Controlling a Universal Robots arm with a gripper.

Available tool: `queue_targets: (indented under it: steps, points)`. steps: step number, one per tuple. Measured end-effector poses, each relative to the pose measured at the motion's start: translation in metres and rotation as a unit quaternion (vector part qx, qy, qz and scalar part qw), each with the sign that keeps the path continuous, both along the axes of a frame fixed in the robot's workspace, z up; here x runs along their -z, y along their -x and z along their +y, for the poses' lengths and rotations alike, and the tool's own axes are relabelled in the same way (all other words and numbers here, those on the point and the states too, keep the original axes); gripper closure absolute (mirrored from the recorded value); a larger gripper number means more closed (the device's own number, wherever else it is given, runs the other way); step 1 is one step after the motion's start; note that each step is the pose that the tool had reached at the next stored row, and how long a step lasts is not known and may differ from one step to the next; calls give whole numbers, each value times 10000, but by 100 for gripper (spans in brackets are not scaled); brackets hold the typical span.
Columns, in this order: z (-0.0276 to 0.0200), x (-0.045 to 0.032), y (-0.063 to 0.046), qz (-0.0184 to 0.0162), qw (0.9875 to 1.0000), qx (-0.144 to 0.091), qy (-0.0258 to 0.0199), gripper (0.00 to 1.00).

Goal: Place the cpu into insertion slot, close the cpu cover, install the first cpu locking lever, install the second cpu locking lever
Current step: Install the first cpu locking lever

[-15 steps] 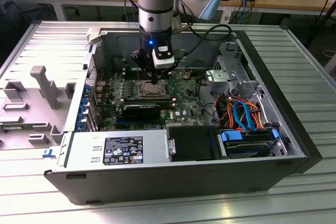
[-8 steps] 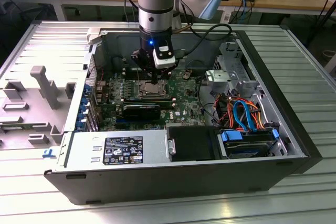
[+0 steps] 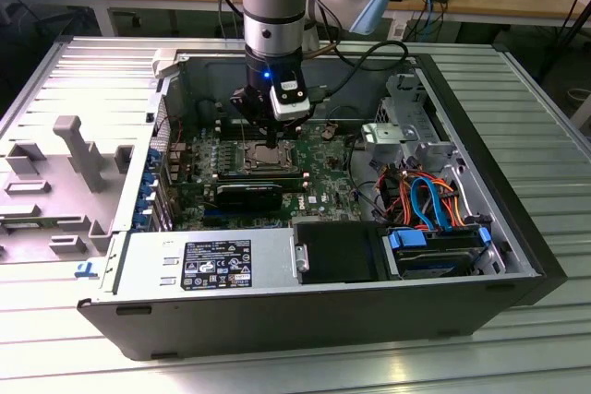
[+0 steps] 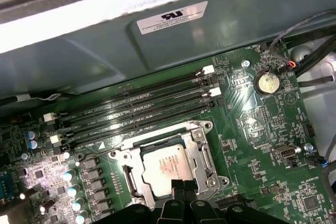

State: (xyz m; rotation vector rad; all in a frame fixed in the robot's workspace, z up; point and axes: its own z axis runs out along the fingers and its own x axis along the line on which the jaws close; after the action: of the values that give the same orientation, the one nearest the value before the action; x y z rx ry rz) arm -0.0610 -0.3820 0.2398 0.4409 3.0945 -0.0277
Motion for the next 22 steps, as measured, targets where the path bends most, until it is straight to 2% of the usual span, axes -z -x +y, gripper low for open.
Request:
queue_targets:
  steps: [22]
  points:
    - [0,0,0,0,9995,-315,-2,89]
